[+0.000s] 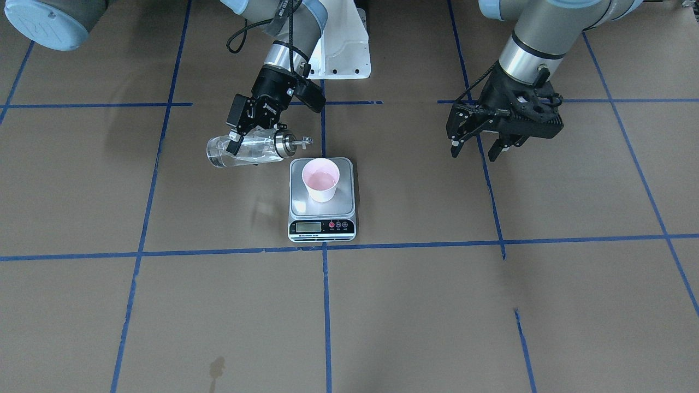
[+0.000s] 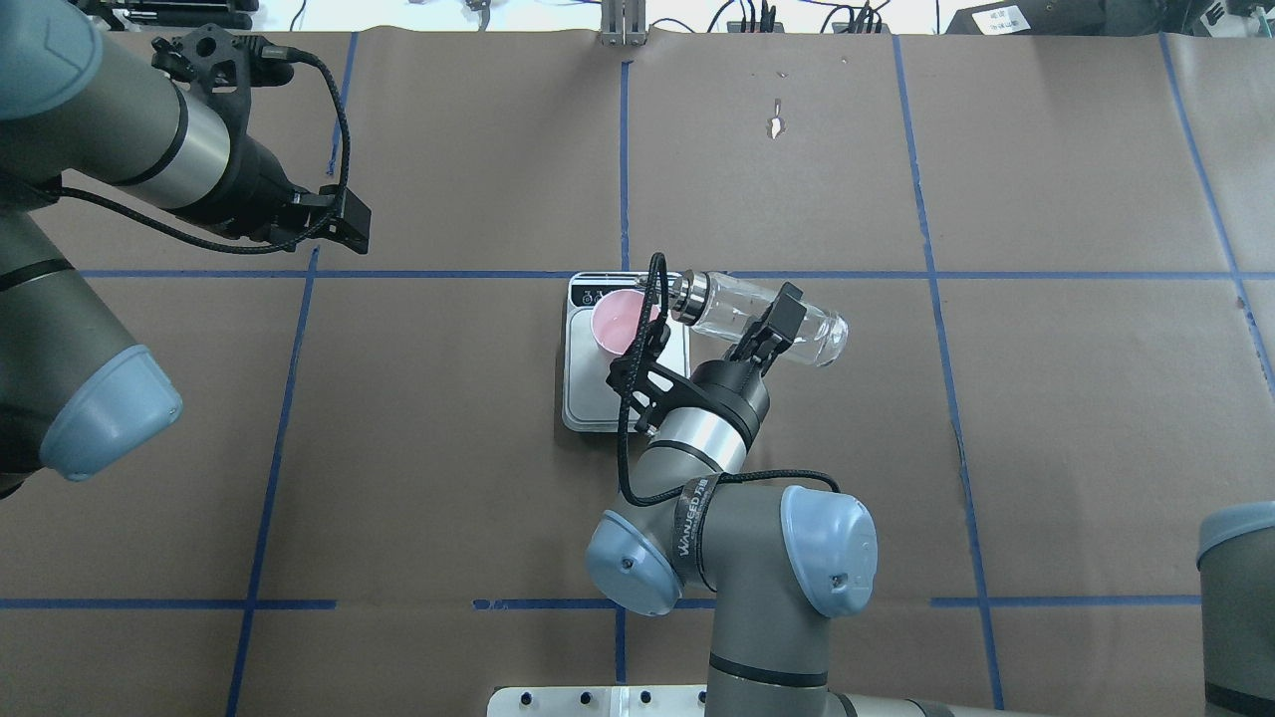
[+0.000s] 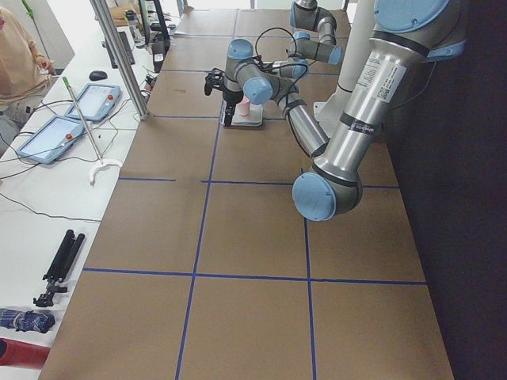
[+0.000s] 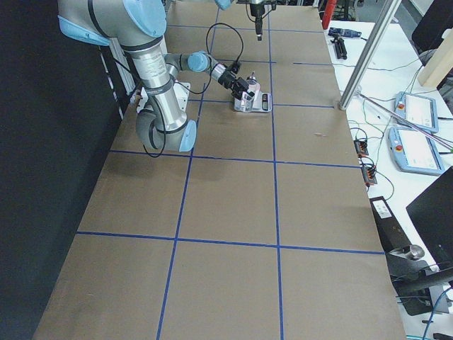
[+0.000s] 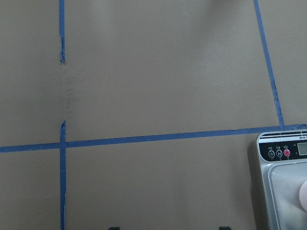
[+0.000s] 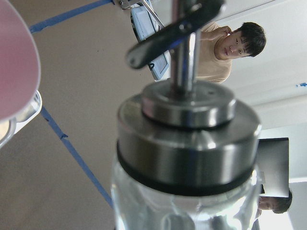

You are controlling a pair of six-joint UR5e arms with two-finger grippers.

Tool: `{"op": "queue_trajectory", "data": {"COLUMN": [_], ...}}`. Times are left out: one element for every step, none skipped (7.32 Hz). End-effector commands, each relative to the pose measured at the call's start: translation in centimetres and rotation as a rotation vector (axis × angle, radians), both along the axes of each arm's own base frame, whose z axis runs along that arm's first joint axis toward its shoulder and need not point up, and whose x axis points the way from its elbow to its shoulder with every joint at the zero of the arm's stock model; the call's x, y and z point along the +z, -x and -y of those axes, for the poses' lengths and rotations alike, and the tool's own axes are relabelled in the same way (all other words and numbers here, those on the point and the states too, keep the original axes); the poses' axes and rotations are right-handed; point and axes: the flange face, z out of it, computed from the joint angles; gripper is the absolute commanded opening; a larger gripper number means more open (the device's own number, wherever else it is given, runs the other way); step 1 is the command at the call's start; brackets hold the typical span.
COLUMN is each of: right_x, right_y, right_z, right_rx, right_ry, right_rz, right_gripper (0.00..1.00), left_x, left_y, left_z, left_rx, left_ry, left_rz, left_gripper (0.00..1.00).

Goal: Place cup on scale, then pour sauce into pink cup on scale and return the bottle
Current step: 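Tilt the glass bottle spout over the pink cup with the right gripper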

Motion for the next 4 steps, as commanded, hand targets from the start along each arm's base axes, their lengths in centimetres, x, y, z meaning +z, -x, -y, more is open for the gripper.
{"op": "queue_trajectory", "data": {"right_x": [0.77,1.06,0.42,0.51], "right_y": [0.14,0.18,0.10,0.08], "right_z": [0.89,0.80,0.78,0.77], "right_rx": [-0.008,-0.010,-0.011,-0.012], "right_ry": [0.008,0.015,0.021,0.025], "right_rz": [-0.054,-0.085,-0.111,-0.125], "right_gripper": [0.00,0.00,0.00,0.00], "left_x": [-0.14,-0.14,-0.23,-0.25], "left_y": [-0.09,-0.09,-0.09,-0.12], "left_z": [-0.10,-0.10,-0.09,-0.14], "left_rx": [0.003,0.003,0.003,0.007], "left_ry": [-0.001,-0.001,-0.003,0.001], "left_rz": [-0.003,-0.003,-0.004,-0.007], "left_gripper": [0.75,0.75,0.75,0.76]}}
